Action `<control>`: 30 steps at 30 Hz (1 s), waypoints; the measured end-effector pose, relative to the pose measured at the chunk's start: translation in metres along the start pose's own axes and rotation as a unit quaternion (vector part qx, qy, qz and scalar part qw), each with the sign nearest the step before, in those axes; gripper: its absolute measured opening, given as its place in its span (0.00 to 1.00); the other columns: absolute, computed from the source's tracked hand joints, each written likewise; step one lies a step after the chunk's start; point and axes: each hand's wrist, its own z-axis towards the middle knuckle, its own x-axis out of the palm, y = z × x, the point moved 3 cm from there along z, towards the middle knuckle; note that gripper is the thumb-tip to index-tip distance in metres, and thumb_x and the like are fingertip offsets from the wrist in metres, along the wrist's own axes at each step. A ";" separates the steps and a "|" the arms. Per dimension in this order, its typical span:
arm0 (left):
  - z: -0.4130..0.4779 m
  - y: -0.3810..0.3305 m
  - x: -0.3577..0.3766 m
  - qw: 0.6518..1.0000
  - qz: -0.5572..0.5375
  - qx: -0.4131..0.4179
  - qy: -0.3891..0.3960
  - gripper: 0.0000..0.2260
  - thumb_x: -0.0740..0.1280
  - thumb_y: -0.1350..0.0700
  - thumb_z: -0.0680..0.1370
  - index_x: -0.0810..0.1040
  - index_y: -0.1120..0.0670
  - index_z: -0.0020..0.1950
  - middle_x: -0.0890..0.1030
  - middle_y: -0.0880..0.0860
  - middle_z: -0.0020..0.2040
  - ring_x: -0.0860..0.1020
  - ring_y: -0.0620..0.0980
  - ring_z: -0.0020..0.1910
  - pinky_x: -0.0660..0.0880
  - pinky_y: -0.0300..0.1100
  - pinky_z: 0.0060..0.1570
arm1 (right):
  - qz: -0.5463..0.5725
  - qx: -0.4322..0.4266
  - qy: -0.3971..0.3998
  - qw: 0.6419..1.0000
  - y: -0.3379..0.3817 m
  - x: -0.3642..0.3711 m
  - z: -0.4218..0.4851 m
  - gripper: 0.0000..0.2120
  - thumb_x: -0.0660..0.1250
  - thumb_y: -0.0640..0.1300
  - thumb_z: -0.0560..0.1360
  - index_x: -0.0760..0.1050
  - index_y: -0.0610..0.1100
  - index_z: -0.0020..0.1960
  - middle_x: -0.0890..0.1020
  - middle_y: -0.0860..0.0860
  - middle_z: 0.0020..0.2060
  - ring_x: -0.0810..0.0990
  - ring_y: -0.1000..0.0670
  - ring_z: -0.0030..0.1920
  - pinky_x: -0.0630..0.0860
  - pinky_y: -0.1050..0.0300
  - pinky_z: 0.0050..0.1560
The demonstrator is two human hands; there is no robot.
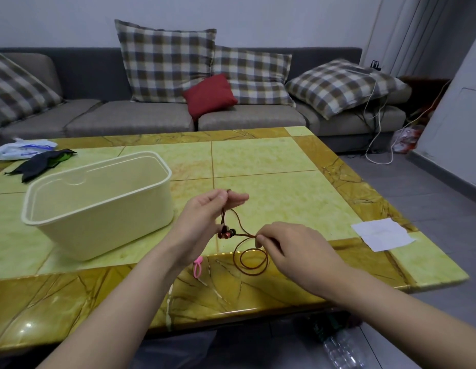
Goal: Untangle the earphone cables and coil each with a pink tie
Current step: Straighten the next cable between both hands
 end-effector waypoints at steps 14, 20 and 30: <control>-0.020 0.016 0.016 0.971 -0.121 -0.149 0.146 0.12 0.59 0.57 0.76 0.79 0.60 0.52 0.71 0.51 0.26 0.63 0.43 0.21 0.72 0.64 0.58 | 0.071 0.050 -0.058 0.995 -0.013 -0.019 0.014 0.12 0.58 0.52 0.79 0.80 0.51 0.47 0.73 0.59 0.30 0.69 0.58 0.33 0.62 0.65 0.31; -0.018 0.018 0.015 0.893 -0.383 -0.124 0.201 0.20 0.76 0.58 0.68 0.81 0.58 0.58 0.75 0.49 0.31 0.65 0.41 0.21 0.72 0.68 0.55 | 0.207 0.080 -0.042 0.974 -0.010 0.005 0.010 0.14 0.56 0.52 0.80 0.79 0.50 0.44 0.71 0.59 0.22 0.70 0.61 0.28 0.64 0.63 0.33; -0.011 0.011 0.001 0.880 -0.459 -0.083 0.091 0.19 0.77 0.55 0.66 0.82 0.54 0.56 0.76 0.45 0.31 0.69 0.40 0.22 0.62 0.57 0.67 | 0.332 0.076 0.017 0.940 0.000 0.022 0.004 0.14 0.55 0.45 0.82 0.75 0.61 0.48 0.73 0.57 0.28 0.68 0.60 0.26 0.63 0.67 0.29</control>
